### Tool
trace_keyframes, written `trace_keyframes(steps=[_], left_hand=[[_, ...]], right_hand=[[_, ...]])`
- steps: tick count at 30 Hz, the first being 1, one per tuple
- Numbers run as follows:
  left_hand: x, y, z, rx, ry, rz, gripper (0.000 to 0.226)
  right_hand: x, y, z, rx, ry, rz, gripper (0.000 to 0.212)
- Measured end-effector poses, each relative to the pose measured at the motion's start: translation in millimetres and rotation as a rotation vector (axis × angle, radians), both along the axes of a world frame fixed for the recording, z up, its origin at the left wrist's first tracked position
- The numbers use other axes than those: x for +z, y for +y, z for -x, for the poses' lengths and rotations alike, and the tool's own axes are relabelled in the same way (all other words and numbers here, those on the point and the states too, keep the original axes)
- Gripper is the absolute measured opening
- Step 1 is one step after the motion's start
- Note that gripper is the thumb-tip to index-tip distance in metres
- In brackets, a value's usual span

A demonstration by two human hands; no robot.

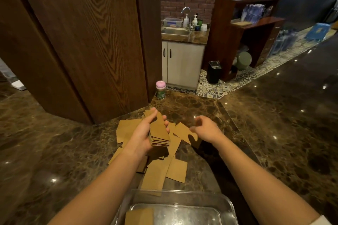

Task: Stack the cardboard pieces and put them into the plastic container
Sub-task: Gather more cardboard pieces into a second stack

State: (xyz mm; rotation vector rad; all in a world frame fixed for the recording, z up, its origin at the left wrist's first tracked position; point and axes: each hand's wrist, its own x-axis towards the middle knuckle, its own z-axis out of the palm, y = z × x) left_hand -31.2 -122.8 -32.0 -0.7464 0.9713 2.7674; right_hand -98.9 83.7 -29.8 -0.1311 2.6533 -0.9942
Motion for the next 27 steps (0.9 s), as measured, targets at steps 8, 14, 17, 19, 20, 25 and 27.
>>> trace_keyframes(steps=[8, 14, 17, 19, 20, 25, 27], left_hand=[[-12.5, -5.4, 2.9, -0.018, -0.053, 0.009, 0.047], [-16.1, -0.7, 7.0, -0.016, -0.007, 0.099, 0.038], [-10.2, 10.7, 9.6, -0.004, -0.026, 0.172, 0.046], [-4.6, 18.7, 9.9, 0.011, -0.011, 0.203, 0.046], [-3.5, 20.6, 10.2, 0.018, -0.007, 0.221, 0.047], [10.8, 22.2, 0.6, -0.003, 0.027, 0.246, 0.048], [16.0, 18.8, -5.0, -0.039, 0.026, 0.254, 0.044]], right_hand=[[-33.4, -1.9, 1.5, 0.051, -0.052, -0.235, 0.043], [10.5, -3.7, -14.2, -0.098, 0.099, 0.187, 0.016], [37.5, -26.0, -37.1, 0.060, 0.154, 0.200, 0.022], [47.9, -40.5, -48.6, 0.166, 0.137, 0.168, 0.025], [52.3, -45.9, -52.6, 0.197, 0.123, 0.165, 0.024], [61.3, -58.3, -70.5, 0.287, 0.022, 0.267, 0.021], [62.2, -61.6, -74.6, 0.358, -0.017, 0.260, 0.025]])
